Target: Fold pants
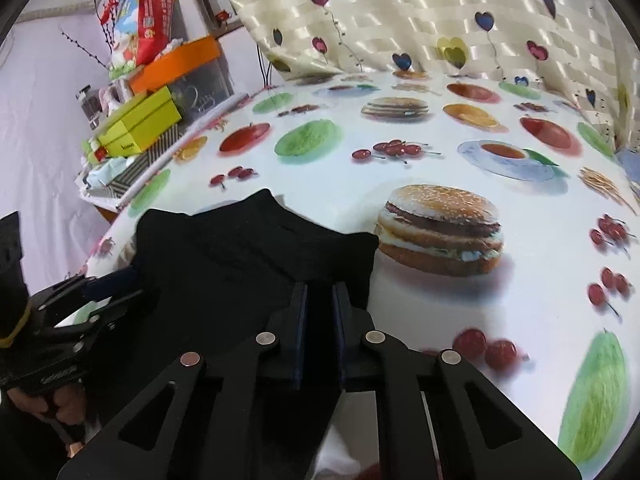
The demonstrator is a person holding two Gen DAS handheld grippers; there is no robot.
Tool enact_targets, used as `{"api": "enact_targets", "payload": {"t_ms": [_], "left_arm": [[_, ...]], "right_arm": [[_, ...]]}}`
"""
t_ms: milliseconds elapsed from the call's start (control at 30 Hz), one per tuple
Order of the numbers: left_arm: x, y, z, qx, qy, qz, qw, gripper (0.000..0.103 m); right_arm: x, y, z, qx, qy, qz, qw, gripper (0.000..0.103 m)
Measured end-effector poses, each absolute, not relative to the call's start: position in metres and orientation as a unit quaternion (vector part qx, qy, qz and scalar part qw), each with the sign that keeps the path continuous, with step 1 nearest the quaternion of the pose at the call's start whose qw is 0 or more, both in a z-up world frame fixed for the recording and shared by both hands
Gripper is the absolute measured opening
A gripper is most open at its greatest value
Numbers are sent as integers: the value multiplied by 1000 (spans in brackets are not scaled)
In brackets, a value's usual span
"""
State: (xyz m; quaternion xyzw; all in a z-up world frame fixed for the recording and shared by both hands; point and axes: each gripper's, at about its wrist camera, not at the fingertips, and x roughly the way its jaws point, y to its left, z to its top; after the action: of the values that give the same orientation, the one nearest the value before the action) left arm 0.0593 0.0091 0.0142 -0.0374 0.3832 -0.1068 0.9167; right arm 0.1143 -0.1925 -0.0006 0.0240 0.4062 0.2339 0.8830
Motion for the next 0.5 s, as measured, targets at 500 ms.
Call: {"api": "enact_targets", "payload": {"t_ms": [500], "left_arm": [[-7,15,40,-65,349,-116,928,47]], "right_arm": [[20,-174,8,-52,376,261,888,33]]}}
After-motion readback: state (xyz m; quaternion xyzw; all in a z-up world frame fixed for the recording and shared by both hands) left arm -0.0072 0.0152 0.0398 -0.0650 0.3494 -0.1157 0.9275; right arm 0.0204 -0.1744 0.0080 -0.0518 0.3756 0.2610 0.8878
